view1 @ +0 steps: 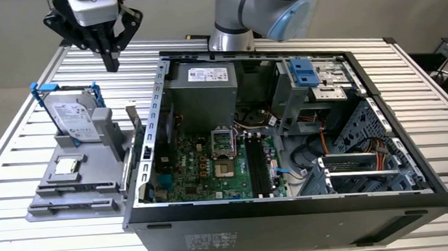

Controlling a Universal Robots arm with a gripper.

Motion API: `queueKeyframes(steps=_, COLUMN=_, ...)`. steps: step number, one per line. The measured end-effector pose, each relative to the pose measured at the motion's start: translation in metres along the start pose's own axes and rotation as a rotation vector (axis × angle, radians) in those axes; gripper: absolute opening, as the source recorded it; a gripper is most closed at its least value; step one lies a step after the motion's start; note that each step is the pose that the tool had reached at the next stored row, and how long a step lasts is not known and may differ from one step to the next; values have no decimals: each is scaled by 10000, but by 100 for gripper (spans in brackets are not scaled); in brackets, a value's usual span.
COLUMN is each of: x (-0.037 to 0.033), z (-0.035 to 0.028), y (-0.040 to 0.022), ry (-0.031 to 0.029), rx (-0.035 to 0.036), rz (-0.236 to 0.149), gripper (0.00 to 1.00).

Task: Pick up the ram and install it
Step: 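Reach for the ram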

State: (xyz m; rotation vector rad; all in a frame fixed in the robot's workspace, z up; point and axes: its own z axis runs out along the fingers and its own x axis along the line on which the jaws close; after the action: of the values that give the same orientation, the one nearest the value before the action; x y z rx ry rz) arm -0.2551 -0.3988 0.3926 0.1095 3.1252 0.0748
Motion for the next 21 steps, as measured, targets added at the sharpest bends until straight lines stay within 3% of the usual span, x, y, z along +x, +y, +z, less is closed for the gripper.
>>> queueKeyframes(steps=21, x=403, z=-6, y=-28, ry=1, rx=0, rz=-22, gripper=0)
